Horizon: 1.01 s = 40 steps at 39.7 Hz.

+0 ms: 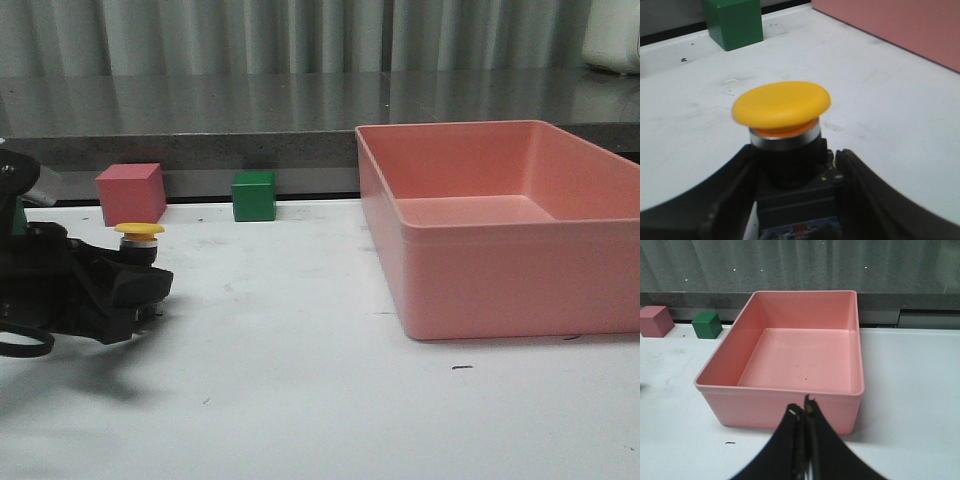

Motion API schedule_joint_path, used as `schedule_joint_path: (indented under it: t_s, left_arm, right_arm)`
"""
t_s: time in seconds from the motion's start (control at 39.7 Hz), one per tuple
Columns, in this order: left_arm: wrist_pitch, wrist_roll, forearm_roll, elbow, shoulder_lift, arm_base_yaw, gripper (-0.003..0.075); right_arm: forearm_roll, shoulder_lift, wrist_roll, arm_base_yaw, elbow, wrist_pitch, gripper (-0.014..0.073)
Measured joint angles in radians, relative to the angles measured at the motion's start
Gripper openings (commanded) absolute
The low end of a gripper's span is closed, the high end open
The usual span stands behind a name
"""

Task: Place and stand button with both arms
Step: 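Lower the button upright onto the table with the left gripper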

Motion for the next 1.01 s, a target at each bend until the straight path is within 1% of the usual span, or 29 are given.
schedule_joint_path:
  t_s: [0.08,0.23,0.4,0.55,0.6,0.86,1.01]
  left_arm:
    - [0.000,0.008,-0.001,0.000,0.000,0.000,0.0320]
    - [0.000,0.011,-0.002,-0.001,0.000,0.000,0.0398]
    - [-0.001,0.014,-0.002,-0.001,0.000,0.000,0.0469]
    - [-0.002,0.014,-0.002,-0.001,0.000,0.000,0.0564]
    - [-0.002,0.014,-0.002,-0.001,0.000,0.000,0.0581]
    - [-0.003,0.014,-0.002,0.012,-0.008,0.000,0.0581]
    - [-0.001,0.014,-0.002,0.043,-0.093,0.000,0.0581]
  right_arm:
    - [0.000,0.000,0.000,0.000,0.000,0.000,-0.0070]
    - [0.000,0.000,0.000,0.000,0.000,0.000,-0.0070]
    - [0.000,0.000,0.000,0.000,0.000,0.000,-0.0070]
    - [0.000,0.000,0.000,0.000,0.000,0.000,-0.0070]
    - [0.000,0.000,0.000,0.000,0.000,0.000,-0.0070]
    - [0.000,0.000,0.000,0.000,0.000,0.000,-0.0070]
    - [0.000,0.000,0.000,0.000,0.000,0.000,-0.0070]
